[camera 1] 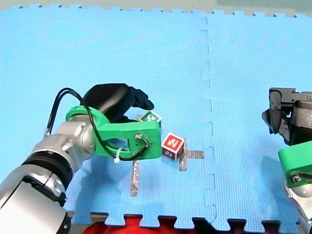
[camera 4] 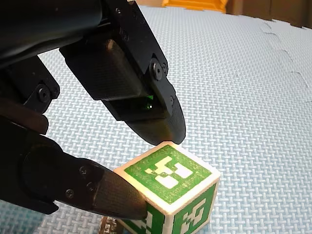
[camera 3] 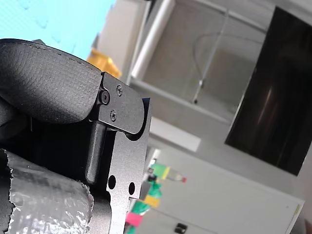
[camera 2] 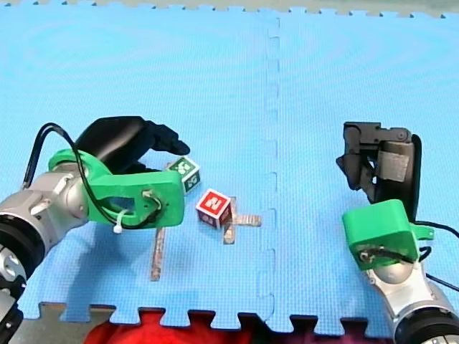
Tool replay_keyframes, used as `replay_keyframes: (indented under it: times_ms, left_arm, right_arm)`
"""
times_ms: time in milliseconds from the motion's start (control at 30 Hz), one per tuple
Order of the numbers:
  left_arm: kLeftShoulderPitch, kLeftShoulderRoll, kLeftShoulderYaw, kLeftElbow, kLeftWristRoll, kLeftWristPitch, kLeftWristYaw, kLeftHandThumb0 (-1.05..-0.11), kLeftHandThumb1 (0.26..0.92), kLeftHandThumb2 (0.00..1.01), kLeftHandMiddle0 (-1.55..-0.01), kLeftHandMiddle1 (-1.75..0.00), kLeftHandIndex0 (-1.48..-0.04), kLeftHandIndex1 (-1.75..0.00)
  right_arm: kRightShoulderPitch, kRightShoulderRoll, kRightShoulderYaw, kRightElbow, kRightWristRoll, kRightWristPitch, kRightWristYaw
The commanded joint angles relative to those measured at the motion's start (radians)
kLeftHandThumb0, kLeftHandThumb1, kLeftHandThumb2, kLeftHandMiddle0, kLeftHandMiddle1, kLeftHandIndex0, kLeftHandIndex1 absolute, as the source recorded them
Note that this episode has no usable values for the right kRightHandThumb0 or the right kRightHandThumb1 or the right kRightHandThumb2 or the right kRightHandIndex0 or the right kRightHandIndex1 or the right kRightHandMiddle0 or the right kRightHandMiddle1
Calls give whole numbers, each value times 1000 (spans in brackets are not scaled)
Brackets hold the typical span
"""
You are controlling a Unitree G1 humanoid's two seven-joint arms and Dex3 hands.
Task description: Stack cube left
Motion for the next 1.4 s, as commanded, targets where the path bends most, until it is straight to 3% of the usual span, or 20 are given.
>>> replay_keyframes:
  times_ms: [0, 433, 733, 967, 1367]
  left_arm:
    - [10, 1, -7, 4, 12, 6, -3, -427, 770, 9, -999, -1746, -1298, -33]
    - [4, 16, -19, 7, 27, -19, 37, -408, 773, 5, -1001, -1746, -1317, -27]
    - [-7, 40, 4, 0, 4, -67, -17, -410, 772, 3, -995, -1746, -1316, -21]
    - [-35, 103, 20, -58, -4, -174, -5, -422, 770, 1, -991, -1746, -1304, -11]
    - [-37, 141, 37, -100, 0, -220, 34, -436, 770, 1, -983, -1746, -1291, -2]
  right_arm:
    - [1, -5, 0, -2, 2, -6, -3]
    - [-10, -5, 4, 7, -3, -5, -13]
    - [-14, -2, 5, 6, 3, -3, -8]
    - [-14, -3, 4, 9, 6, -3, -4]
    - [-13, 2, 6, 18, 7, -6, -6]
